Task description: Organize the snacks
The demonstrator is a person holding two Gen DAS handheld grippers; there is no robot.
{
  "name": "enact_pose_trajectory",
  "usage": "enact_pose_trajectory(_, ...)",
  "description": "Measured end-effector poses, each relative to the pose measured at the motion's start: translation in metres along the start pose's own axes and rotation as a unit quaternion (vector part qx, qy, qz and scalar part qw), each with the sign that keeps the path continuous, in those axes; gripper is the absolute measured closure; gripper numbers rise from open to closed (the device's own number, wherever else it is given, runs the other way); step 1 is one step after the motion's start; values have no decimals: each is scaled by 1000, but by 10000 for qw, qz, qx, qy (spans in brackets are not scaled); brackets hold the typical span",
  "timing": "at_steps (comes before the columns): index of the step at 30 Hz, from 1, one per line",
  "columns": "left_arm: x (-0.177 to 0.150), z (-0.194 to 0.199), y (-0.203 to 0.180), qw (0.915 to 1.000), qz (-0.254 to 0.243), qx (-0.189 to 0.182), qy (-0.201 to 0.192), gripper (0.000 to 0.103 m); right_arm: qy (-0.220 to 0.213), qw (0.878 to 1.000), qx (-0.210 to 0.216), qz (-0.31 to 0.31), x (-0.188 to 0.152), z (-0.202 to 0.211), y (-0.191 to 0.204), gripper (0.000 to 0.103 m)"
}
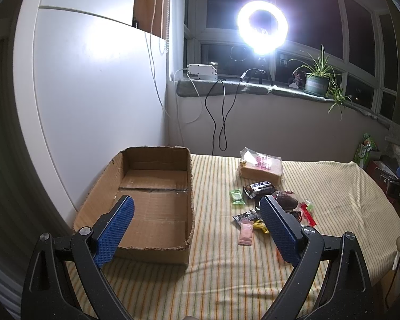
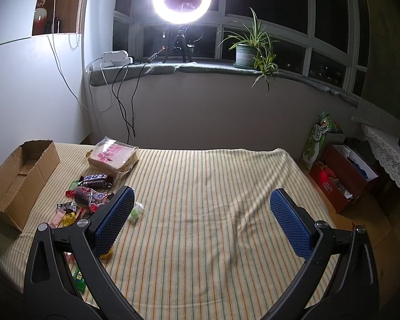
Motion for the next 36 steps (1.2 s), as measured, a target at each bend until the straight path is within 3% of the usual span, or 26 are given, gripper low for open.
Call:
enact_pose_trajectory(28,-9,0,-15,9997,-77,-219,98,8,246,9996,52,129,-9,-11,4,0)
enact_pose_trajectory(34,-15,-3,-30,9987,-165,-449,187,8,465,9984,291,158,-20,-17,4,0)
enact_pose_trajectory(36,-19,-5,-37,9979,-189,-569,247,8,545,9969,549,119,-25,-20,3,0)
Point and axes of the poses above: each gripper's, at about its wrist camera, not at the fingertips, and z roughly against the way its jaws point, y to its left, x to its top, the point moved 6 cm from there along -z, roughly the way its jaws point, and after that the axes turned 15 degrees about -z, right-handed, at the moved point
